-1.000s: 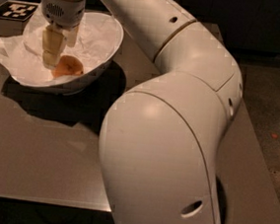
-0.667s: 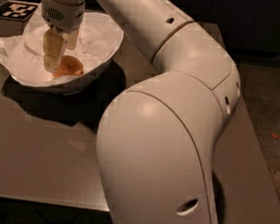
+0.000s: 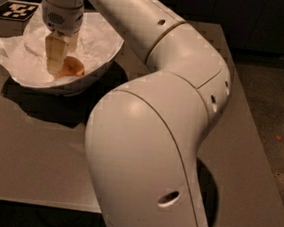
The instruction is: Pick orange from white bowl
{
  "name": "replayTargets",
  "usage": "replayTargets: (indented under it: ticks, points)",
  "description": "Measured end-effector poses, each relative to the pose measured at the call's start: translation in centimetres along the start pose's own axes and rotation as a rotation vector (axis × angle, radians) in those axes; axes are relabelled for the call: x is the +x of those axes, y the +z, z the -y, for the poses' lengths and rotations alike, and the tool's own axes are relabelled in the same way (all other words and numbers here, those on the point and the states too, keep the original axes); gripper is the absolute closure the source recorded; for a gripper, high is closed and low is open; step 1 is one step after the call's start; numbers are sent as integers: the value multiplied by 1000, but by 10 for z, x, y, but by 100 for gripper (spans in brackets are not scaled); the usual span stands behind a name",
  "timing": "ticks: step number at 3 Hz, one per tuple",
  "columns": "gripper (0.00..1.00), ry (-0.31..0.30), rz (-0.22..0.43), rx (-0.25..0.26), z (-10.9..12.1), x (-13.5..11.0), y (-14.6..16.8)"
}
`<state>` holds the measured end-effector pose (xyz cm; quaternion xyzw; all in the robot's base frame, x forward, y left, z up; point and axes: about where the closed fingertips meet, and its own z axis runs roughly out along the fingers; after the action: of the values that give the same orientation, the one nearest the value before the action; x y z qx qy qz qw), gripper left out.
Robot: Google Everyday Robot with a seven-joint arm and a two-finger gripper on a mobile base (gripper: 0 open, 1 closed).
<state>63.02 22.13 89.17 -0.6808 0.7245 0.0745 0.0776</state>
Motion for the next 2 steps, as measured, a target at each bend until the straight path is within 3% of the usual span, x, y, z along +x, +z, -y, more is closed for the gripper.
replayTargets:
  ticks: [2]
  points:
    - [28, -21, -29, -7, 17, 12, 18]
